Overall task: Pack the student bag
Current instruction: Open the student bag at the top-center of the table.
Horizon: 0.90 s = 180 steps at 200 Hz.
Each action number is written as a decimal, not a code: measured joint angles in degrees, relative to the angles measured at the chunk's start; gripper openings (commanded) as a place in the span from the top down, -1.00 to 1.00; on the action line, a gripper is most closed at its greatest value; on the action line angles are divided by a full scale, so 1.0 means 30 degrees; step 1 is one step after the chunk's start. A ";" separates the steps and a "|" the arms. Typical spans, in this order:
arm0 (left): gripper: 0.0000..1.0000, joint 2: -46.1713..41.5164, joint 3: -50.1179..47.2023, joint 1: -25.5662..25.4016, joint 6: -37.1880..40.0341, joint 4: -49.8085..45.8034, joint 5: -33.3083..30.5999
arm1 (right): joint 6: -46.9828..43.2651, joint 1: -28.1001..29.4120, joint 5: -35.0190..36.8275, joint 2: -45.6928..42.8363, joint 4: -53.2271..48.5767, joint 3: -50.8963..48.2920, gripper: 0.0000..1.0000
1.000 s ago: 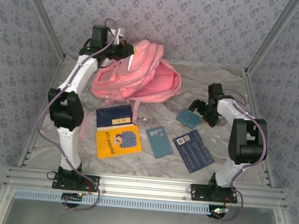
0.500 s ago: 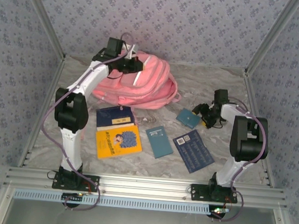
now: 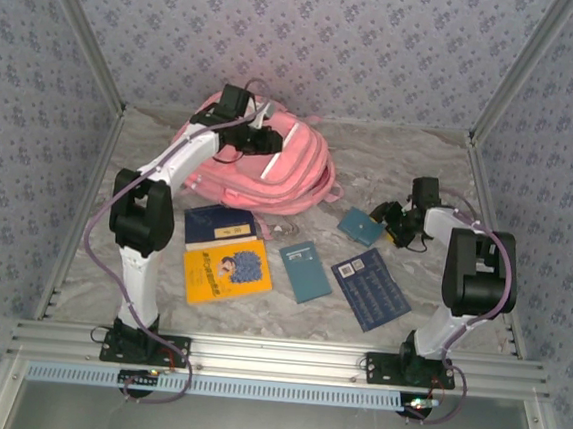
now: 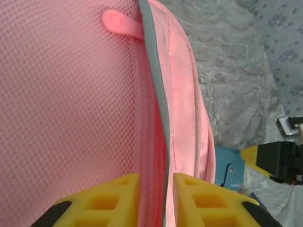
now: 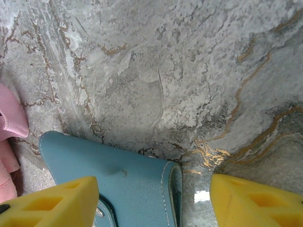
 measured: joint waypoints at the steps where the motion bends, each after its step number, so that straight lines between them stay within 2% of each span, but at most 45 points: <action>1: 0.52 -0.0007 0.0000 -0.0022 0.0029 -0.0007 -0.0015 | -0.0007 0.0000 -0.0015 -0.0007 0.0044 -0.0022 -0.25; 38: 0.52 -0.0182 0.0000 -0.1035 0.0648 -0.0656 -0.0998 | -0.0117 0.0000 -0.0539 -0.0080 0.1064 -0.0532 -0.14; 81: 0.53 -0.0204 0.0000 -0.1042 0.0648 -0.0801 -0.1260 | -0.0029 0.0546 -0.2098 0.0102 0.2710 -0.1100 0.01; 128: 0.61 -0.0204 0.0000 -0.1005 0.0634 -0.0831 -0.1195 | 0.0423 0.0867 -0.3410 0.0437 0.4357 -0.1377 0.33; 180: 0.79 -0.0204 -0.0444 -0.0867 0.0459 -0.0612 -0.0780 | 0.1333 0.1464 -0.4568 0.1370 0.6645 -0.1457 0.32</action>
